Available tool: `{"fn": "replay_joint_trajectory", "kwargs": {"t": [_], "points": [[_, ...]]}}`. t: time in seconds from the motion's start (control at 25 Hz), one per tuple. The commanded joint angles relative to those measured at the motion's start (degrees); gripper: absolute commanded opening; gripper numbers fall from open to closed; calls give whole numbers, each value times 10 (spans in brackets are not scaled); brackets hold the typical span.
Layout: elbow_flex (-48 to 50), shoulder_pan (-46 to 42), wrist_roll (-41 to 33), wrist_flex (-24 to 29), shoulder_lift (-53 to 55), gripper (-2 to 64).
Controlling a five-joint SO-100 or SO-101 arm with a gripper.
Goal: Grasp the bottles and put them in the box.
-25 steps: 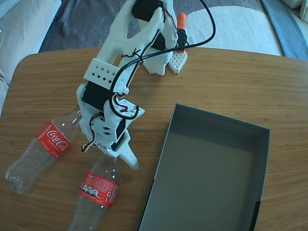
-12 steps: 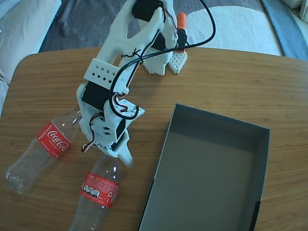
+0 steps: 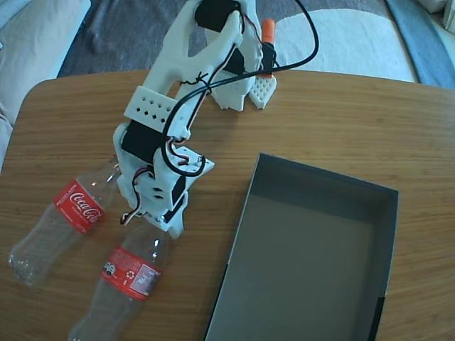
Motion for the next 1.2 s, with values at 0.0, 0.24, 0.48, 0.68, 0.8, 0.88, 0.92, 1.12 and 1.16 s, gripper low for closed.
{"fn": "replay_joint_trajectory", "kwargs": {"t": [0.0,0.24,0.48,0.68,0.8,0.88,0.92,1.12,1.16], "points": [[-27,-3,0,-3,15,184],[-27,-4,0,-3,16,77],[-34,-4,-1,-2,20,16],[-37,-4,-1,-2,48,16],[-38,-4,-1,-1,70,15],[-38,-4,-2,4,90,-2],[-38,-4,-2,5,100,-3],[-37,-2,-1,14,148,-3],[-38,-3,-1,24,157,-3]]}}
